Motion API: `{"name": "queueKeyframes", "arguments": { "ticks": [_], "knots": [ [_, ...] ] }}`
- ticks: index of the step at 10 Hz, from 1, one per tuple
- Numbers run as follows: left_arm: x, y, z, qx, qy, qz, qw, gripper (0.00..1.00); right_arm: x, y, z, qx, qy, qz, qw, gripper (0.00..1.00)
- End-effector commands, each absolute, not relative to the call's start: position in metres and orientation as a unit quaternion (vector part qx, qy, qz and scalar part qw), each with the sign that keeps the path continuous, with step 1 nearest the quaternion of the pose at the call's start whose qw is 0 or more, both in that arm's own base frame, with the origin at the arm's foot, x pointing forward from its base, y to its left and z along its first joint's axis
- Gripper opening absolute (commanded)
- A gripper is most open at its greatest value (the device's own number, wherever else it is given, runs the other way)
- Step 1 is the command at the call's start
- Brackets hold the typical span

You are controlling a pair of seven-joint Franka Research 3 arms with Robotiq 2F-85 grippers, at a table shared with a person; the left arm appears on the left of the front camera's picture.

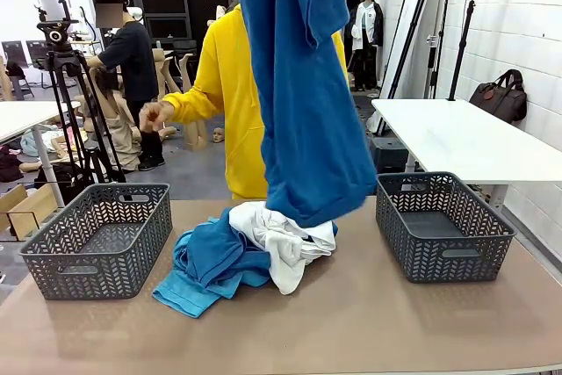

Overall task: Sort the tops and bottoms.
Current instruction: Sort the clothes according to human instructions.

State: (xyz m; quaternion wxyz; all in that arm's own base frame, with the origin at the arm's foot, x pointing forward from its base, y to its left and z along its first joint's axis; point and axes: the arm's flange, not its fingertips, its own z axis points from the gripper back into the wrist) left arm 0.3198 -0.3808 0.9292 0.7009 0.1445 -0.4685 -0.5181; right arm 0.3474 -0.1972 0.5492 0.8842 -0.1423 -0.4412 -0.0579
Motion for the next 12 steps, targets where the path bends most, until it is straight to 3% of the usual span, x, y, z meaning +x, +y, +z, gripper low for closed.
{"name": "queueKeyframes", "arguments": {
  "ticks": [1,9,12],
  "knots": [
    [0.316,-0.379,0.932,0.147,-0.472,-0.517,0.699,0.00,0.346,-0.197,0.548,-0.144,-0.436,-0.056,0.887,1.00],
    [0.320,-0.381,0.929,0.145,-0.468,-0.518,0.701,0.00,0.346,-0.197,0.548,-0.144,-0.436,-0.056,0.887,1.00],
    [0.317,-0.347,0.938,0.173,-0.486,-0.480,0.709,0.00,0.346,-0.197,0.548,-0.144,-0.436,-0.056,0.887,1.00]
  ]
}}
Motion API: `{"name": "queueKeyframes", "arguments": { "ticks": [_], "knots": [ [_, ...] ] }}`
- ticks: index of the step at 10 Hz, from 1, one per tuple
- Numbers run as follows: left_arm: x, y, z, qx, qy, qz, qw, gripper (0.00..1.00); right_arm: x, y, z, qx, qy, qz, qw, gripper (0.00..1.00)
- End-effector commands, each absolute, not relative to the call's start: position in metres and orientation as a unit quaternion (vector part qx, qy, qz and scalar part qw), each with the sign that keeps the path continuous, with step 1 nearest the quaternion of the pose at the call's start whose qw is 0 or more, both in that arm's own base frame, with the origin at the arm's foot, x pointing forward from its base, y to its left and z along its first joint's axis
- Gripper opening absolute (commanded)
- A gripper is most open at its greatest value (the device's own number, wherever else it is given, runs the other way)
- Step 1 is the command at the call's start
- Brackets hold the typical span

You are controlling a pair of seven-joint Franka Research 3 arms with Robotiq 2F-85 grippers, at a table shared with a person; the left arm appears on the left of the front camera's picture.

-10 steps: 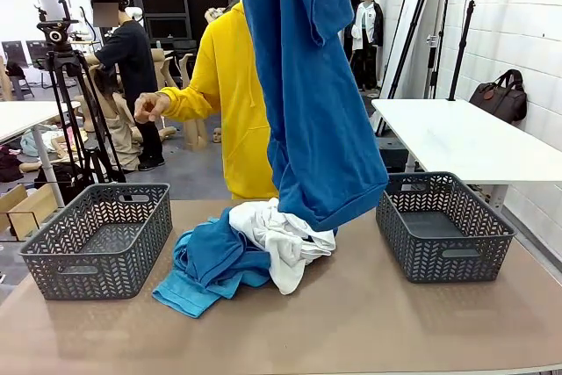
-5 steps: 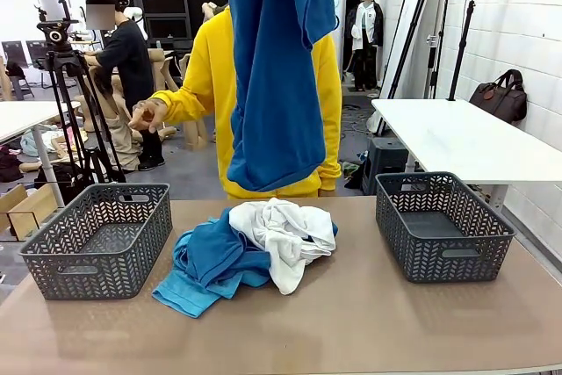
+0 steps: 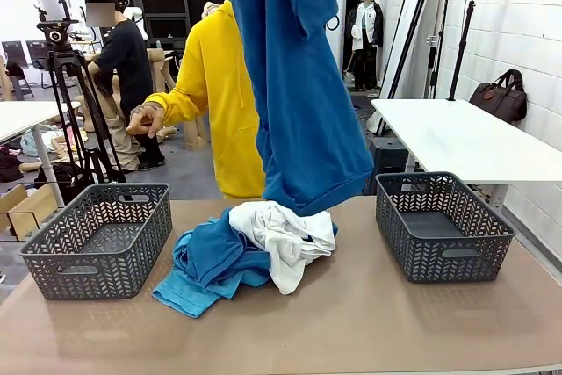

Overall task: Sort the tops and bottoms.
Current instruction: Sort the clothes according to human instructions.

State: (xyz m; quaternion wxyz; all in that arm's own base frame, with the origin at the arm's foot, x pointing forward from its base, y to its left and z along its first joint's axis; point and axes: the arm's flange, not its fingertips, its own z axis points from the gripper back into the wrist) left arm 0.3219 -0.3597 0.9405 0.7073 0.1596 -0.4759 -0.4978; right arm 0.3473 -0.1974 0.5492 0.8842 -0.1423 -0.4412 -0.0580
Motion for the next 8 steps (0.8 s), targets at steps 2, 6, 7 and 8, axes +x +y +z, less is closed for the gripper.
{"name": "queueKeyframes", "arguments": {
  "ticks": [2,6,7,8],
  "knots": [
    [0.320,-0.344,0.936,0.175,-0.488,-0.472,0.713,0.00,0.346,-0.197,0.548,-0.144,-0.436,-0.056,0.887,1.00],
    [0.321,-0.335,0.934,0.173,-0.487,-0.462,0.721,0.00,0.346,-0.197,0.548,-0.144,-0.436,-0.056,0.887,1.00],
    [0.325,-0.343,0.943,0.174,-0.478,-0.478,0.716,0.00,0.346,-0.197,0.548,-0.144,-0.436,-0.056,0.887,1.00],
    [0.325,-0.343,0.943,0.174,-0.478,-0.478,0.716,0.00,0.346,-0.197,0.548,-0.144,-0.436,-0.056,0.887,1.00]
  ]
}}
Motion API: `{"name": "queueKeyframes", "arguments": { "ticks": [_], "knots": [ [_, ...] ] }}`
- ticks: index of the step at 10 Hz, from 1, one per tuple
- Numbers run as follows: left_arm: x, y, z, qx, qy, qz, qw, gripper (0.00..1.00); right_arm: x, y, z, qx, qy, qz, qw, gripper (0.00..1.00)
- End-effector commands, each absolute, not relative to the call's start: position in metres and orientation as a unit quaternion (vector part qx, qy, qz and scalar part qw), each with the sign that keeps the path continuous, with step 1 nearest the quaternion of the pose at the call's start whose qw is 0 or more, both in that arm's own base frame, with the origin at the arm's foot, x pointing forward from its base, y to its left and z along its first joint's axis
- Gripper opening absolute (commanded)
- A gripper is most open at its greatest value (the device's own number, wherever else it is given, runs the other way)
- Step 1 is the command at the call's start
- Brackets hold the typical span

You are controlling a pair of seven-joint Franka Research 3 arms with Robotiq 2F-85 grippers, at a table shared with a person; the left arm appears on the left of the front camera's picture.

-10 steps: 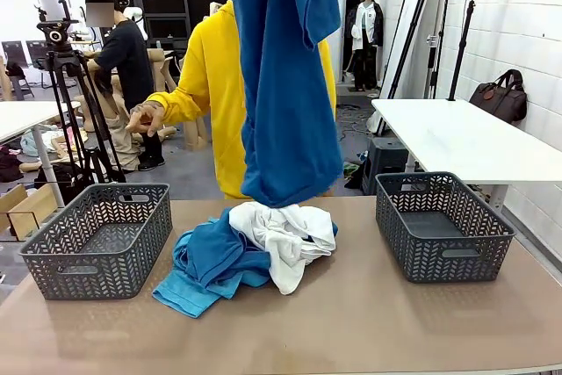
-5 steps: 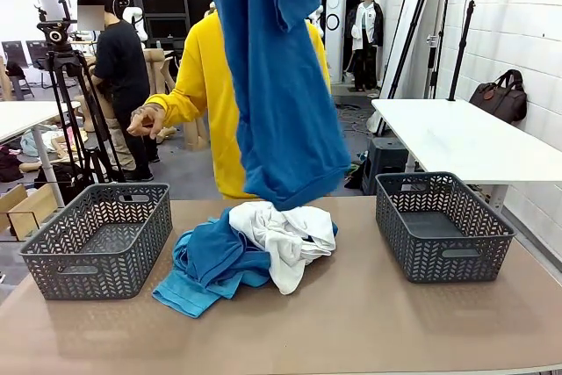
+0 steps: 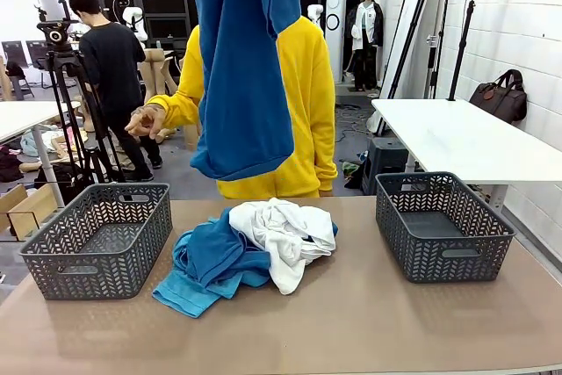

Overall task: Sort the tops and bottoms.
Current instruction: Sort the clothes according to human instructions.

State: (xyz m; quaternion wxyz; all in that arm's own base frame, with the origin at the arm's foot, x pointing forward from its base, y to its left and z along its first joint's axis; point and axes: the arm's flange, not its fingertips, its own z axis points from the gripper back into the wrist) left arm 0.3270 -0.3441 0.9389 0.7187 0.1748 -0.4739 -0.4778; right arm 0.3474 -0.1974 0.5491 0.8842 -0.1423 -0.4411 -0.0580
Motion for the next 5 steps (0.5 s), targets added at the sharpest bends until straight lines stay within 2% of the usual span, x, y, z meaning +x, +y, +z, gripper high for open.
{"name": "queueKeyframes", "arguments": {
  "ticks": [1,3,5],
  "knots": [
    [0.325,-0.343,0.943,0.174,-0.478,-0.478,0.716,0.00,0.346,-0.197,0.548,-0.144,-0.436,-0.056,0.887,1.00],
    [0.327,-0.344,0.939,0.175,-0.474,-0.478,0.719,0.00,0.346,-0.197,0.548,-0.144,-0.436,-0.056,0.887,1.00],
    [0.327,-0.303,0.945,0.236,-0.477,-0.444,0.721,0.00,0.346,-0.197,0.548,-0.144,-0.436,-0.056,0.887,1.00]
  ]
}}
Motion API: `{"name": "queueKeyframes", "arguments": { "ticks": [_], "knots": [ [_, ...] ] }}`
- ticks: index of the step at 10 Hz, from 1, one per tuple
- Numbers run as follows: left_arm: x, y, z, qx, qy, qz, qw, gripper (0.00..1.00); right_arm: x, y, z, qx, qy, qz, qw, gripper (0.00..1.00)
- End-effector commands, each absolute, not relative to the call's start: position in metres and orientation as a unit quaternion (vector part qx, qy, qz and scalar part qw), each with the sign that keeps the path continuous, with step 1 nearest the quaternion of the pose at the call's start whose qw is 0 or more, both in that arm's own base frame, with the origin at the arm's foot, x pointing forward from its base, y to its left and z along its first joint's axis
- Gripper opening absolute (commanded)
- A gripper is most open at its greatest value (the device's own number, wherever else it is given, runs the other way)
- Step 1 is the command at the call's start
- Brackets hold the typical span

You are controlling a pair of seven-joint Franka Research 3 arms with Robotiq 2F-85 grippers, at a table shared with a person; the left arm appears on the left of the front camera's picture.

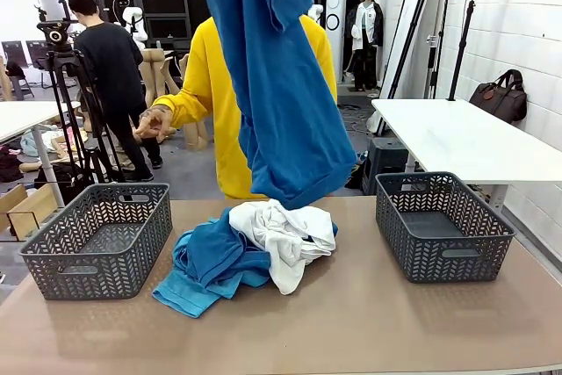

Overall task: Sort the tops and bottoms.
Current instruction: Sort the clothes according to human instructions.

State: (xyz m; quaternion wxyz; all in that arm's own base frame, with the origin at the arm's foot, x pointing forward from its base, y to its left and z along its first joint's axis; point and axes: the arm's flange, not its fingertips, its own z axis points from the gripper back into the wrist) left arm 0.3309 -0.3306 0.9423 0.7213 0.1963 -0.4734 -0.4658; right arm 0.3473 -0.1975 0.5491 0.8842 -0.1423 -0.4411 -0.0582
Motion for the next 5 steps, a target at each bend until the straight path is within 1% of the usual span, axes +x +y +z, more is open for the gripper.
{"name": "queueKeyframes", "arguments": {
  "ticks": [1,3,4,5],
  "knots": [
    [0.326,-0.263,0.949,0.266,-0.470,-0.410,0.735,0.00,0.346,-0.197,0.548,-0.144,-0.436,-0.056,0.887,1.00],
    [0.305,-0.182,0.957,0.315,-0.461,-0.325,0.764,0.00,0.346,-0.197,0.548,-0.144,-0.436,-0.056,0.887,1.00],
    [0.286,-0.149,0.950,0.329,-0.452,-0.293,0.776,0.00,0.346,-0.197,0.548,-0.144,-0.436,-0.056,0.887,1.00],
    [0.280,-0.126,0.936,0.343,-0.440,-0.276,0.783,0.00,0.346,-0.197,0.548,-0.144,-0.436,-0.056,0.887,1.00]
  ]
}}
